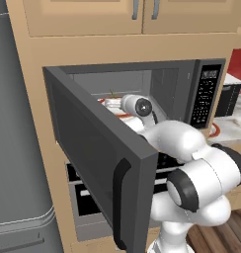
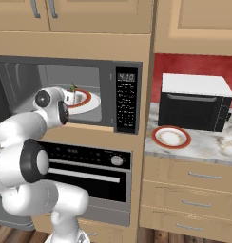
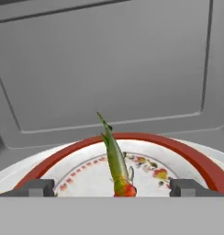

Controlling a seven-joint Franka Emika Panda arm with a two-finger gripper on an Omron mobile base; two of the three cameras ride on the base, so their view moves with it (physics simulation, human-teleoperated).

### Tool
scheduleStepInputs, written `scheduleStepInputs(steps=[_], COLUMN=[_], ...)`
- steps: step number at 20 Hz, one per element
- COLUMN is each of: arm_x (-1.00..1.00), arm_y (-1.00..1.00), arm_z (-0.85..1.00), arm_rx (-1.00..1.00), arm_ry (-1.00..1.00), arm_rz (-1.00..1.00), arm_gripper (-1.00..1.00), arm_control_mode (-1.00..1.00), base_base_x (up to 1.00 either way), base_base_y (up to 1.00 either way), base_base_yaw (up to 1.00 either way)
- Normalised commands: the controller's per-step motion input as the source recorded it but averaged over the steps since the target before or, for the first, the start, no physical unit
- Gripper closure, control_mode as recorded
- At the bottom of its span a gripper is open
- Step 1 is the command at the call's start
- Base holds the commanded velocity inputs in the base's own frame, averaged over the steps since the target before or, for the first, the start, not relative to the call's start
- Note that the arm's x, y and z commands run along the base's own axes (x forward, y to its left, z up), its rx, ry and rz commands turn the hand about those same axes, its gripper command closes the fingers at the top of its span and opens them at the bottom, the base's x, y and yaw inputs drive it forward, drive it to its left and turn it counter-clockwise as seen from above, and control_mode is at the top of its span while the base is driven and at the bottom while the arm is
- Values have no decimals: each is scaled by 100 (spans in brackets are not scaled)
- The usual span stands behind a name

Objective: Pick the fish from the counter and place it in the microwave. Then turn on the microwave.

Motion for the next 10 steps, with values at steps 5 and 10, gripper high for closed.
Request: scheduleStepInputs(steps=[5, 10], arm_x=[-24, -25], arm_y=[-9, -14], arm_z=[41, 39], arm_rx=[17, 15], arm_ry=[2, 6], arm_rz=[1, 2], arm_gripper=[-100, -100], arm_control_mode=[-100, -100], base_base_x=[0, 0], base_base_y=[0, 0], base_base_yaw=[0, 0])
